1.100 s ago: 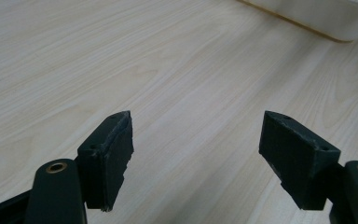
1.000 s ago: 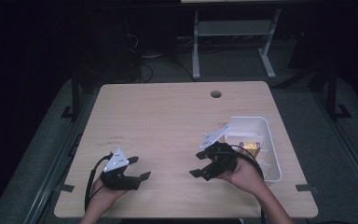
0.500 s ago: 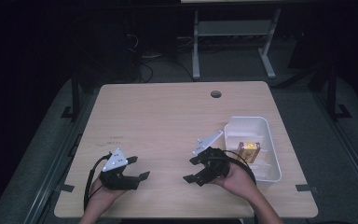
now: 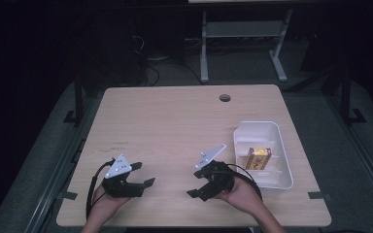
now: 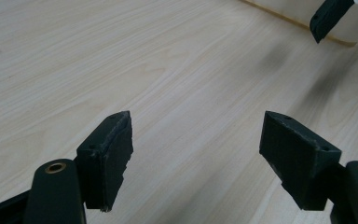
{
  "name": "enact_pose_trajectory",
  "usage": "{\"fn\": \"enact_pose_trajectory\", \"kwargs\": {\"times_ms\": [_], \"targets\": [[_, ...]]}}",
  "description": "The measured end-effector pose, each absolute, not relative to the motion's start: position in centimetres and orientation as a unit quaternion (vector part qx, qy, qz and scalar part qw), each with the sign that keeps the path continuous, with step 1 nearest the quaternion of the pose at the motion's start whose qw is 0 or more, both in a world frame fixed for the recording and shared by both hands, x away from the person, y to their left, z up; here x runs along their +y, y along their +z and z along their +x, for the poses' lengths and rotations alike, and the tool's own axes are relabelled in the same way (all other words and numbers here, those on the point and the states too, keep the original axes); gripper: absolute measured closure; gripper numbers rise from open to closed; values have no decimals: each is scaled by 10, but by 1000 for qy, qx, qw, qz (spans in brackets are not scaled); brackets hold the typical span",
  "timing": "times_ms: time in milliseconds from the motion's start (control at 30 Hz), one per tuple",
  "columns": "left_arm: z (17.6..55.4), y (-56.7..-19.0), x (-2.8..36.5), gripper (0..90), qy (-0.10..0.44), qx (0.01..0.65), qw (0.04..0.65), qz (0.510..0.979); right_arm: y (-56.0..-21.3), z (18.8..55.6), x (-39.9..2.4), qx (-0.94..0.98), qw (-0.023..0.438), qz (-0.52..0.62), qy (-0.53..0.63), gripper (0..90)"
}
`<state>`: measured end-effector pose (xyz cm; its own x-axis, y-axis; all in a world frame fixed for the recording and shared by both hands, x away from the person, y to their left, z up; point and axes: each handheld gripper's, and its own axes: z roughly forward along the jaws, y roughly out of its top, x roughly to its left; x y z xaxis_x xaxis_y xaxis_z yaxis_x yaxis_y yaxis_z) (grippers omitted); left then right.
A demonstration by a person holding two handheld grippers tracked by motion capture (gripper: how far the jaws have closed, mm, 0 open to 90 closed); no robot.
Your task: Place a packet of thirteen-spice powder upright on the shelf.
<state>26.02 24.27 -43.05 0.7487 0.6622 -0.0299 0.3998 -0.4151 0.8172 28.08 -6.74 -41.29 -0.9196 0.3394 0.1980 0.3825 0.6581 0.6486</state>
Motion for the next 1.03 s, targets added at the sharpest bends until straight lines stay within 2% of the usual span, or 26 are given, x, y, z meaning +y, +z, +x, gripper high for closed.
{"fn": "enact_pose_trajectory", "kwargs": {"times_ms": [800,1033], "targets": [[260,-432,244,242,151,321,431,829,-441,258,-63,-907,44,-209,-364,285],[261,-432,244,233,152,320,429,831,-441,249,-63,-909,36,-203,-361,285]]}}
